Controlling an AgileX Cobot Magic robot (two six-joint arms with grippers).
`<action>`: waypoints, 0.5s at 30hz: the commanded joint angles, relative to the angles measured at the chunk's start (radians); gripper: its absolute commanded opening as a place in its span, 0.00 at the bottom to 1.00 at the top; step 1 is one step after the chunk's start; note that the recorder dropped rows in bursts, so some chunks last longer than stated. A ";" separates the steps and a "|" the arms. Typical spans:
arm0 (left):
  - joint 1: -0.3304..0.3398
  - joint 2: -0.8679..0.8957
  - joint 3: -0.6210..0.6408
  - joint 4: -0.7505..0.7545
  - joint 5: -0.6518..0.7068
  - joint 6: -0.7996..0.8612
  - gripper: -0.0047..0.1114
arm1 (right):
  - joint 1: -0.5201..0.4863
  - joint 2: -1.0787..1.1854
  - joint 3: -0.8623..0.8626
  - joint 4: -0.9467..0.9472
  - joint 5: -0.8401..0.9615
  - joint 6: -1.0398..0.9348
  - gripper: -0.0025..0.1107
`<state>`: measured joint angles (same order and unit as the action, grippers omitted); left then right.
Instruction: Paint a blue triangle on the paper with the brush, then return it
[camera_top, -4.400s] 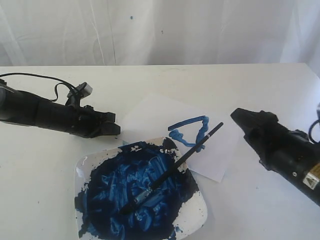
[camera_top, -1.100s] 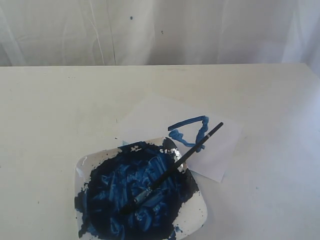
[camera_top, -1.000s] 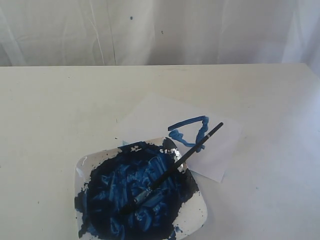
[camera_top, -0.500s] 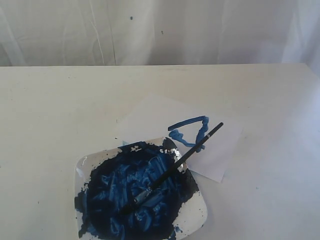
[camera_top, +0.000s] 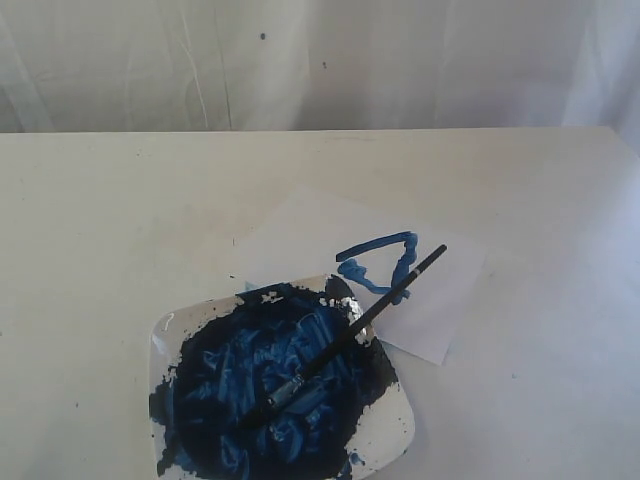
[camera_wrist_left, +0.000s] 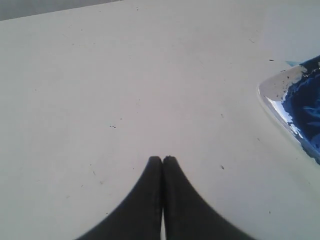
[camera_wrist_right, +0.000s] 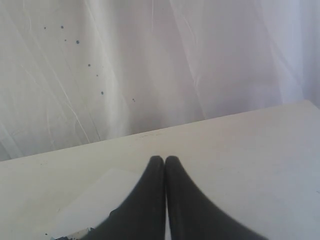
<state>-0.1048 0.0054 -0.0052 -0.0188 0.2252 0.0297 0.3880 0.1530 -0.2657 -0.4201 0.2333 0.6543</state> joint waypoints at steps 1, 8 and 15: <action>0.003 -0.005 0.005 -0.002 0.012 0.016 0.04 | 0.001 -0.002 -0.004 0.002 -0.003 0.002 0.02; 0.039 -0.005 0.005 -0.020 0.012 0.019 0.04 | 0.001 -0.002 -0.004 0.002 -0.003 0.002 0.02; 0.082 -0.005 0.005 -0.024 0.008 0.019 0.04 | 0.001 -0.002 -0.004 0.002 -0.003 0.002 0.02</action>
<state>-0.0252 0.0054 -0.0052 -0.0327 0.2325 0.0467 0.3880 0.1530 -0.2657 -0.4201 0.2333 0.6543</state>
